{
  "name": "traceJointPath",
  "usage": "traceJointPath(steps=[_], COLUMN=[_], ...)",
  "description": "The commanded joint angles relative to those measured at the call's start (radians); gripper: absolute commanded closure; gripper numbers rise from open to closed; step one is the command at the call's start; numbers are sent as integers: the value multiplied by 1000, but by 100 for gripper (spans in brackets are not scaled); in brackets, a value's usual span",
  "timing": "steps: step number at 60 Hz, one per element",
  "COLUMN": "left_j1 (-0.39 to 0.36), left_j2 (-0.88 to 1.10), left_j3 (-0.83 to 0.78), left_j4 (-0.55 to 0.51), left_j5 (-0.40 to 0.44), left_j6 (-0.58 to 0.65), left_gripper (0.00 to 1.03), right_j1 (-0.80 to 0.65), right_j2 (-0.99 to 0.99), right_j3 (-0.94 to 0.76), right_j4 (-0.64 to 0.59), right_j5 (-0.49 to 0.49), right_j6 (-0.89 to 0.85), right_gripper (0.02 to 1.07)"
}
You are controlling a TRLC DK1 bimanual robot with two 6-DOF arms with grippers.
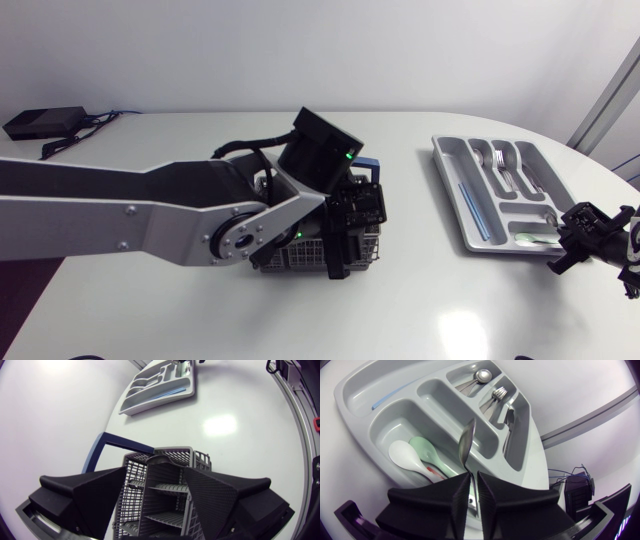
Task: Unload the cutlery basket into the drawer organizer.
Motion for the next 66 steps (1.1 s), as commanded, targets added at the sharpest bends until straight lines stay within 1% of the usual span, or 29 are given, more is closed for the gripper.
traceJointPath(steps=[1, 4, 8, 13, 14, 21, 24, 27, 33, 37, 38, 40, 48, 53, 59, 66], left_j1=[-6, -12, -15, -19, -20, -20, -20, -19, -20, -22, -23, -26, -28, -28, -31, -25], left_j2=[24, 33, 39, 50, 54, 67, 70, 82, 94, 102, 105, 107, 126, 146, 177, 215], left_j3=[-16, -4, 9, 21, 24, 32, 38, 56, 81, 98, 105, 113, 145, 179, 207, 236], left_j4=[18, 19, 19, 18, 18, 15, 13, 1, -22, -40, -56, -65, -88, -108, -117, -134], left_j5=[-25, -42, -44, -53, -56, -61, -62, -65, -67, -67, -67, -67, -67, -67, -67, -68], left_j6=[100, 149, 183, 218, 229, 267, 281, 298, 320, 332, 340, 353, 393, 407, 452, 498], left_gripper=[22, 22, 22, 22, 22, 22, 22, 22, 25, 31, 35, 39, 48, 48, 59, 61], right_j1=[7, 15, 20, 21, 21, 20, 18, 18, 18, 18, 18, 18, 29, 49, 69, 79], right_j2=[23, 27, 29, 23, 17, -20, -62, -98, -166, -214, -229, -253, -330, -381, -431, -480], right_j3=[-10, -21, -33, -44, -49, -63, -73, -82, -107, -118, -118, -118, -128, -156, -175, -182], right_j4=[17, 45, 65, 60, 57, 50, 37, 19, -15, -41, -55, -78, -139, -151, -177, -210], right_j5=[23, 49, 56, 53, 53, 52, 50, 47, 33, 18, 13, 1, -24, -33, -33, -40], right_j6=[-15, -15, -15, -12, -9, 13, 27, 42, 62, 73, 79, 90, 113, 117, 120, 128], right_gripper=[69, 59, 54, 42, 38, 30, 24, 21, 20, 20, 20, 20, 20, 20, 20, 20])
